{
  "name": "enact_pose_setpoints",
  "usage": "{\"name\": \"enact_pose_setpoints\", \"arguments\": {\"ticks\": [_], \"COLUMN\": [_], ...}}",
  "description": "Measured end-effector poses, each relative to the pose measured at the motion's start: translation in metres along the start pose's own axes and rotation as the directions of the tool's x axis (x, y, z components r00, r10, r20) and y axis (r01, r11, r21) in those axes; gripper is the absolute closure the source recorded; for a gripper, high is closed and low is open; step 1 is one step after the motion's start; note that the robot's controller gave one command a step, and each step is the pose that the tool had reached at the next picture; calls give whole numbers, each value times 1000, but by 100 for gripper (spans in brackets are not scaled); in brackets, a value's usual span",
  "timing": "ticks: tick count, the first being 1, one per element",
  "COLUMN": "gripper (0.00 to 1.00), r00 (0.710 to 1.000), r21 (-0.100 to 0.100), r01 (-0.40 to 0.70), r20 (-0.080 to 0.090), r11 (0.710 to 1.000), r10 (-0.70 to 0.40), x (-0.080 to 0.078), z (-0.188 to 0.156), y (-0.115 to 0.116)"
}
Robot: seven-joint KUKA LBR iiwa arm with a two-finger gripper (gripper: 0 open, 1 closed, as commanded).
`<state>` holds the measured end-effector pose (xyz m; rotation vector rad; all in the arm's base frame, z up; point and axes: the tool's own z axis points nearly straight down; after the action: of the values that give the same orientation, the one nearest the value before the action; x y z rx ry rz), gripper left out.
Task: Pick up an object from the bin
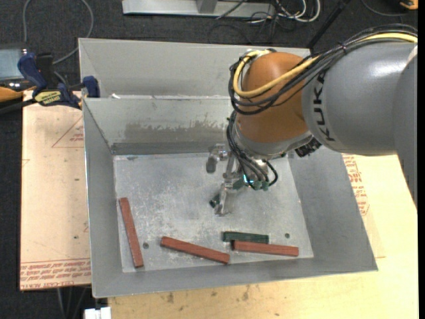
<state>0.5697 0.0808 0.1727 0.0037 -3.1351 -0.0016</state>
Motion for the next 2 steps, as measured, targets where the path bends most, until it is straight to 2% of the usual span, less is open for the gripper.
{"name": "enact_pose_setpoints", "arguments": {"ticks": [1,2], "gripper": [0,0], "r00": [959,974], "r21": [2,2], "r01": [282,227], "r20": [4,12], "r11": [959,974], "r10": [-282,-227], "x": [-30,-38], "z": [105,71], "y": [-53,-52]}}
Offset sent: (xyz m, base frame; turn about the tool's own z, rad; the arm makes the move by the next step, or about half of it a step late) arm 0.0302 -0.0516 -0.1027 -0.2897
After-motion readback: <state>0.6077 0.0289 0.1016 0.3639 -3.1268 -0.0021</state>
